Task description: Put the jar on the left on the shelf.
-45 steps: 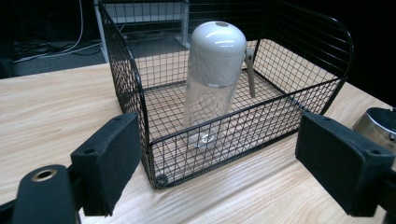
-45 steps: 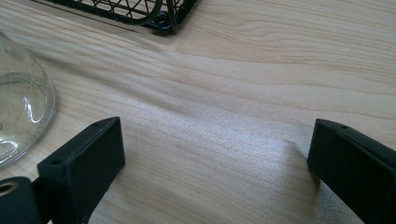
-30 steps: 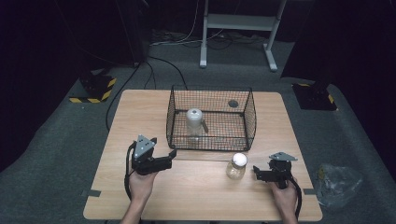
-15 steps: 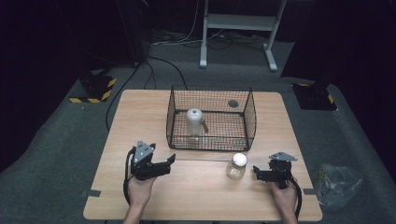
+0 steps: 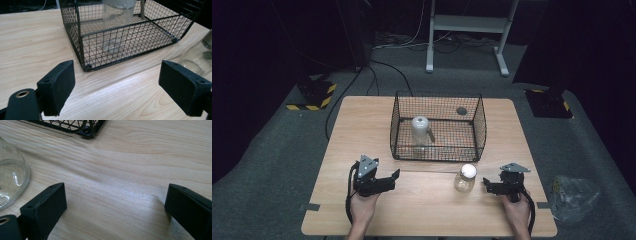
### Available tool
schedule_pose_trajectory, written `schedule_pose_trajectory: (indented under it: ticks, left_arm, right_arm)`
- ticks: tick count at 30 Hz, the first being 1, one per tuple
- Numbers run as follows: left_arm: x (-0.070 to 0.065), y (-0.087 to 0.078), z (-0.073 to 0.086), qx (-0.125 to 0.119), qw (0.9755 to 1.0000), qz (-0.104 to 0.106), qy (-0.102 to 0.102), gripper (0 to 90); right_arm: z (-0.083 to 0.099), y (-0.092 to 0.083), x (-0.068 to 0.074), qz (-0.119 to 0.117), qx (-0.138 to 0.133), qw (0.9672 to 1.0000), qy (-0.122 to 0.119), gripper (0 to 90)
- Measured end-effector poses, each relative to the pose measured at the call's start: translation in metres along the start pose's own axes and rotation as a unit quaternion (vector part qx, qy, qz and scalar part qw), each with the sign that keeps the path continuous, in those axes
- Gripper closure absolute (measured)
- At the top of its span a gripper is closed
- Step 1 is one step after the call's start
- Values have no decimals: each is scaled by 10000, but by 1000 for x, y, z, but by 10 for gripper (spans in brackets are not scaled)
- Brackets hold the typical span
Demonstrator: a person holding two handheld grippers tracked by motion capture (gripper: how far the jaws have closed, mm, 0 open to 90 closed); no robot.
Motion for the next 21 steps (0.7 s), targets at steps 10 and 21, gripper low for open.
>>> schedule_pose_trajectory:
  ticks: [10,21]
  left_arm:
    - [-3,10,9,226,9997,-4,83,139]
    - [-7,25,20,530,9985,82,104,136]
  right_arm:
    - [0,0,0,1,0,10000,0,39]
    - [0,0,0,0,0,10000,0,39]
Point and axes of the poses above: each handheld gripper's, and its own axes: y roughly forward along the jaws, z roughly out of its underside, x roughly to its left, the point moved 8 cm from there along y, roughly forward along the jaws, and after that the axes turned 13 degrees about y, right-handed, at the moved point
